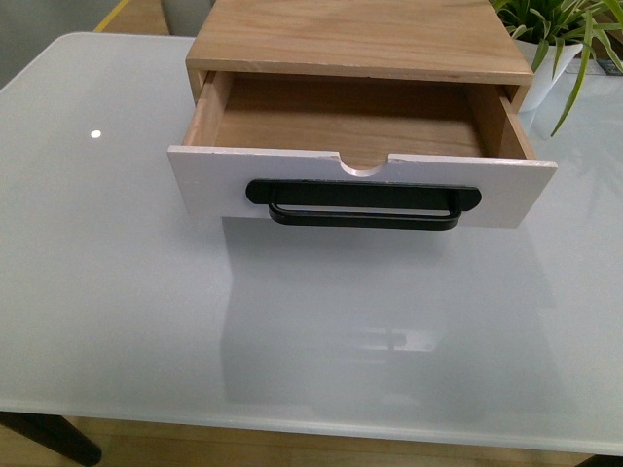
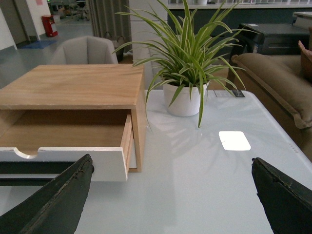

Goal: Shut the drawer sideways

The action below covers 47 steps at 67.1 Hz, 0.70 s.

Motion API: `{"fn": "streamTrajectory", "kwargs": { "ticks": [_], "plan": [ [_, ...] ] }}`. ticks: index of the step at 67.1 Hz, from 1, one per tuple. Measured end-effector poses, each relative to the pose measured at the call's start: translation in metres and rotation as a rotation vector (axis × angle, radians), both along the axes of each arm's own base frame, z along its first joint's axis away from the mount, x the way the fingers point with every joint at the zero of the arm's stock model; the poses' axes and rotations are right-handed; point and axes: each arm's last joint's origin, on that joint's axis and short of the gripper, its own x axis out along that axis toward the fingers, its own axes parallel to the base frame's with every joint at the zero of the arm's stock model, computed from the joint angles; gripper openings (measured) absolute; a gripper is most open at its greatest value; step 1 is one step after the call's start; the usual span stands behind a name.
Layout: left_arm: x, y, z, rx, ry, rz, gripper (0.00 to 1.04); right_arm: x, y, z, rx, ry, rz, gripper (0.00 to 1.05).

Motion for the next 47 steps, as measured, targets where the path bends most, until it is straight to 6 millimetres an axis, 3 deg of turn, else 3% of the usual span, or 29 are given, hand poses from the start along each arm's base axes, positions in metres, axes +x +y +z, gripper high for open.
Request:
{"fn": "streamTrajectory", "kwargs": {
  "ticks": [47],
  "plan": [
    [0.0000,0.0000,0.0000,0.000,0.000,0.000,0.96,0.0000,0.0000,0.0000,0.000,0.000,0.000,0.96]
  ]
}}
